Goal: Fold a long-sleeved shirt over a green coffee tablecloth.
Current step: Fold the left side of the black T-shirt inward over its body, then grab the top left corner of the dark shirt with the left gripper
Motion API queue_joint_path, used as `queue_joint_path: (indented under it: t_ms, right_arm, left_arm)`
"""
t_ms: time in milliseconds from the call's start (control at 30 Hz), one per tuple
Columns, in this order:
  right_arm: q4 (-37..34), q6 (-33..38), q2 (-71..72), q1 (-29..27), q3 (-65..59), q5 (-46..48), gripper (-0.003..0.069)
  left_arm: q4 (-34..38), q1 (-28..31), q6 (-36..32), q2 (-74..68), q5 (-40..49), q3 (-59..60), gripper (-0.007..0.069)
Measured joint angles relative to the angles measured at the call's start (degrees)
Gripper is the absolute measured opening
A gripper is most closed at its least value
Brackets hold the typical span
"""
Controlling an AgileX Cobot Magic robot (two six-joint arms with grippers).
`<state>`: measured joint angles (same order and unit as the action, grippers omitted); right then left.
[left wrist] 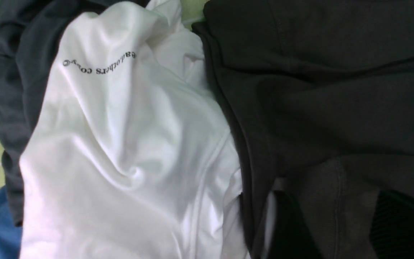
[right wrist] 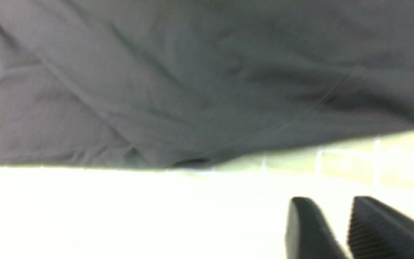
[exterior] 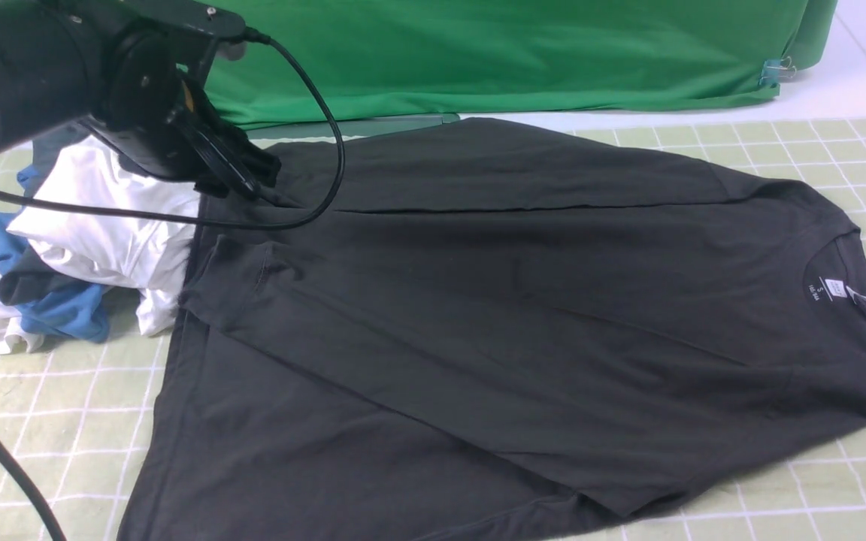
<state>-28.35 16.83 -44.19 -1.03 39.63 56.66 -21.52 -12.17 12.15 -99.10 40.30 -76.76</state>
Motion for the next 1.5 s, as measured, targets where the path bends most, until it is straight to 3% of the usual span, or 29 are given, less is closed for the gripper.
queue_joint_path:
  t_ms: [67,167,333,367,433,633,767,967,1067,1133,1167,1267,1333,1500]
  right_arm:
    - [-3.1,1.5,-4.3,0.0,0.1,0.6,0.0314]
    - [-6.6,3.7,-10.2,1.3,0.1,0.8,0.037]
    - [-5.5,4.6,-19.1,9.2,0.1,-2.5,0.0383]
    - [-3.5,4.7,-22.9,14.1,0.1,-5.5,0.0391]
    - [-1.0,4.4,-26.6,19.2,0.1,-8.9,0.0412]
    - [10.7,-2.7,-38.3,30.8,0.1,-20.0,0.0545]
    - [15.1,-7.2,-44.5,32.3,0.1,-25.6,0.0575]
    - [16.2,-10.4,-46.6,32.4,0.5,-29.0,0.0576]
    - [16.5,-10.4,-46.6,32.4,0.5,-29.9,0.0541]
    - [17.0,-10.1,-46.7,32.4,0.5,-30.7,0.044]
    - [17.0,-10.1,-46.7,32.4,0.5,-30.8,0.0429]
    - [17.5,-8.6,-46.9,32.4,0.5,-31.3,0.0161]
    - [17.4,-8.1,-46.7,32.4,0.5,-30.8,0.0064]
    - [17.1,-7.6,-43.6,32.4,0.4,-27.0,0.003]
  left_arm:
    - [0.2,0.0,1.1,0.0,2.1,-0.3,0.0403]
    - [2.3,0.0,1.5,0.1,6.9,-1.0,0.0385]
    - [6.4,0.0,0.3,1.8,10.7,0.3,0.0181]
    - [8.9,0.0,-1.3,3.9,10.5,2.2,0.0073]
    - [10.7,0.0,-2.2,6.3,9.5,4.0,0.0034]
    - [15.9,0.0,-3.2,17.0,6.3,13.7,0.0004]
    - [16.8,0.0,-3.2,23.0,4.7,20.3,0.0002]
    - [16.9,0.0,-3.3,28.6,3.2,26.1,0.0003]
    - [16.9,0.0,-3.3,29.3,2.8,26.5,0.0003]
    - [16.9,0.0,-3.3,29.4,2.2,26.7,0.0005]
    - [16.9,0.0,-3.3,29.4,2.2,26.7,0.0005]
    - [16.9,0.0,-3.3,29.4,1.8,26.7,0.0008]
    - [16.9,0.0,-3.3,29.4,1.8,26.7,0.0009]
    - [17.1,0.0,-3.4,29.4,1.8,26.7,0.0011]
